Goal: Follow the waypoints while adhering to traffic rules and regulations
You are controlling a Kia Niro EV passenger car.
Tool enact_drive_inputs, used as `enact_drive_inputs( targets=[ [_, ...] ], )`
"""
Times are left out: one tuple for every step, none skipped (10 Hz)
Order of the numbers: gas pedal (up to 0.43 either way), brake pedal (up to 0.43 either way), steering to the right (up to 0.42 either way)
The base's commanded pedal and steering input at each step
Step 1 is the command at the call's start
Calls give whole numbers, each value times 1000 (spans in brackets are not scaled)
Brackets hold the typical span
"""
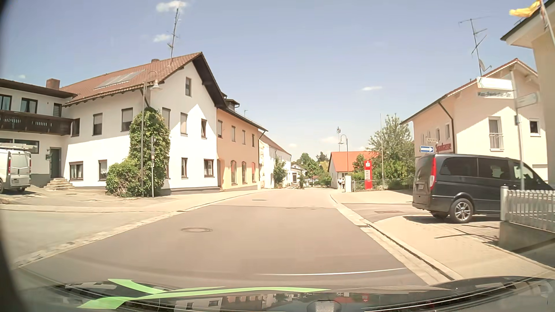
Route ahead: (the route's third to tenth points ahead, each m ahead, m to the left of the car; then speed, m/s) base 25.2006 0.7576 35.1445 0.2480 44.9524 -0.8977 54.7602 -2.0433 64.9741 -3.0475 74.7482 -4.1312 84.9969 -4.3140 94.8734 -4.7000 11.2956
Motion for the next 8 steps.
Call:
enact_drive_inputs(
  targets=[
    [150,0,6],
    [138,0,6],
    [118,0,6],
    [98,0,6],
    [98,0,6],
    [98,0,6],
    [98,0,7],
    [110,0,7]
  ],
)
